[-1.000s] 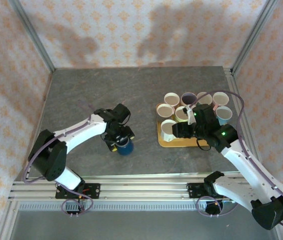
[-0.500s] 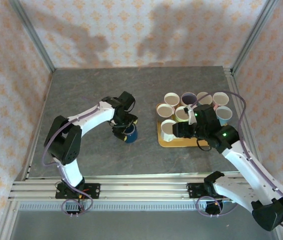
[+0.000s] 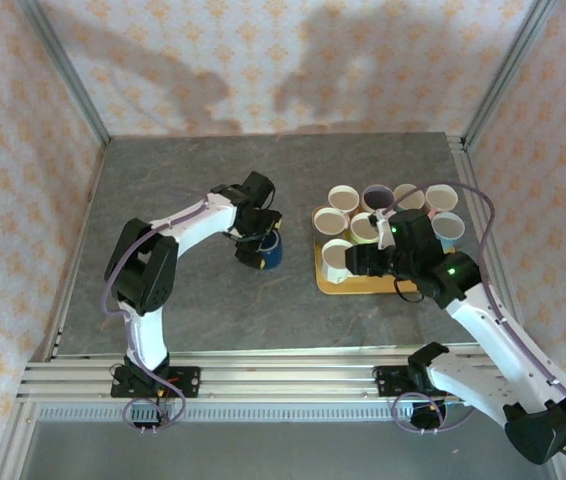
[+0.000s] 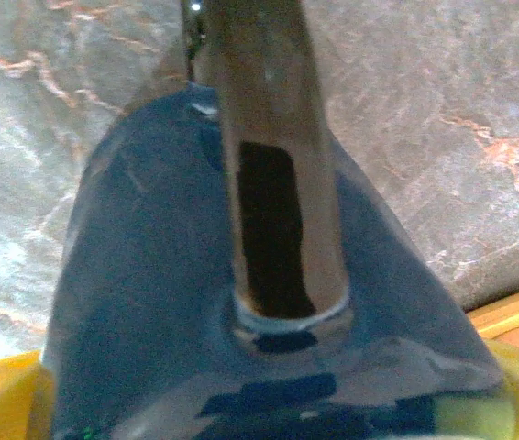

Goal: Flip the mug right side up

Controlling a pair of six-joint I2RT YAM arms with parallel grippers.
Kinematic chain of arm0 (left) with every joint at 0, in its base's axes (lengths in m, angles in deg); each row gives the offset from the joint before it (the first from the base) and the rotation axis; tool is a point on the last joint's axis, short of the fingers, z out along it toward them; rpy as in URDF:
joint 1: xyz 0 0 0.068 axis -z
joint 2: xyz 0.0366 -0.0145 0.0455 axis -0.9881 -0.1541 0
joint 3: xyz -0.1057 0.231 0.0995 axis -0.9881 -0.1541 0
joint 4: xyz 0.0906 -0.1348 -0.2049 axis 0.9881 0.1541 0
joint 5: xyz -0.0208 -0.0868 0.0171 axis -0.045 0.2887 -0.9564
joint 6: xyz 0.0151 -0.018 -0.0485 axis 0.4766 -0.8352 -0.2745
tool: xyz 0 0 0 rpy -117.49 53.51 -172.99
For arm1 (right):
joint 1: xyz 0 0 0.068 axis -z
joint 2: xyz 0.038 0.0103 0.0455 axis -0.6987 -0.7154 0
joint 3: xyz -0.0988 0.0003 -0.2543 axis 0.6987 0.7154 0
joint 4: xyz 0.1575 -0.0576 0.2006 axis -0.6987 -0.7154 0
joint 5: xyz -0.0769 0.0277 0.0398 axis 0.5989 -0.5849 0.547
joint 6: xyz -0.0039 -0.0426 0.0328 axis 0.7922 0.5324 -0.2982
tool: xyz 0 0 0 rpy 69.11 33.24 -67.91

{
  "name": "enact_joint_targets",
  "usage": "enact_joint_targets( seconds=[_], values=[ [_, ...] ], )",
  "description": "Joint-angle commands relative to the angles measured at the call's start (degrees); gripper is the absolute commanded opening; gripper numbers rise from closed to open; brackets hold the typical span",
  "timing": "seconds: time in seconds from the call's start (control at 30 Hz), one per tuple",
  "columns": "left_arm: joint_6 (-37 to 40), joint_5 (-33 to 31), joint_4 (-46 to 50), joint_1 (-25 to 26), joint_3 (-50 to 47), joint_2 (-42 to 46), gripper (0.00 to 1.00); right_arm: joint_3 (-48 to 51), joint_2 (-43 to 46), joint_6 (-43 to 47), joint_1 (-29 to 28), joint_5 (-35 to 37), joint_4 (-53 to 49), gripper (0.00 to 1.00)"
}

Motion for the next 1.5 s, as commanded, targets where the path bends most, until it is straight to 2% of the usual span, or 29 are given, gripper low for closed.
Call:
enact_joint_targets(
  seconds=[0.0,0.17,0.3,0.4,0.5,0.57,0.6,0.7,0.8,0.87,0.97,1.03,1.1,1.2,1.3,1.47],
  values=[
    [4.1,0.8,-0.4,-0.6,2.6,0.7,1.0,0.1,1.1,0.6,0.4,0.3,-0.5,0.65],
    [14.3,-0.7,5.8,-0.6,4.2,6.7,1.0,-0.6,-0.3,-0.3,0.4,-0.9,0.4,0.65],
    [19.9,0.5,7.6,-0.7,0.0,14.0,1.0,-2.7,-2.2,-0.4,0.4,-1.0,-0.5,0.65],
    [30.2,0.2,10.6,-2.2,-1.2,18.4,1.0,-3.8,-2.7,-0.3,0.4,-0.6,-0.6,0.65],
    [52.3,-7.4,15.0,-3.5,2.0,21.9,0.97,-4.5,-3.1,0.0,0.5,-0.8,-0.8,0.65],
    [70.4,-13.8,17.4,-3.5,4.5,23.6,0.97,-4.6,-3.5,-0.1,0.6,-1.3,-0.9,0.65],
    [78.7,-14.6,17.0,-3.5,4.7,24.2,0.98,-4.7,-3.7,-0.1,0.7,-1.8,-1.0,0.65],
    [104.5,-14.5,14.1,-3.5,2.6,26.3,0.99,-4.5,-4.4,-0.4,0.8,-3.3,-1.0,0.64],
    [122.0,-16.7,7.4,-4.8,-3.5,29.4,0.97,-5.1,-5.1,-0.7,1.0,-4.5,-1.7,0.64],
    [134.1,-9.1,1.7,-8.5,-8.2,32.8,0.97,-6.1,-5.5,-0.4,1.1,-4.9,-3.1,0.64],
    [143.4,2.4,-3.2,-15.1,-10.9,35.5,0.93,-7.2,-6.1,0.4,1.5,-4.4,-5.3,0.64],
    [149.8,9.9,1.1,-19.0,-7.8,33.1,0.89,-6.9,-6.1,0.5,1.8,-4.6,-5.6,0.64],
    [155.2,10.2,7.8,-19.9,-4.0,29.4,0.89,-6.1,-6.1,0.2,2.2,-4.9,-5.4,0.64],
    [163.4,10.1,12.8,-20.2,-1.0,24.1,0.87,-5.4,-6.8,-0.1,3.0,-5.7,-5.2,0.64],
    [166.3,10.7,10.8,-20.3,-1.3,20.8,0.87,-5.7,-7.9,-0.1,3.7,-6.0,-5.0,0.63],
    [174.4,11.3,8.7,-19.9,-1.3,15.4,0.8,-7.0,-10.3,0.2,4.2,-7.7,-4.8,0.63]
  ],
)
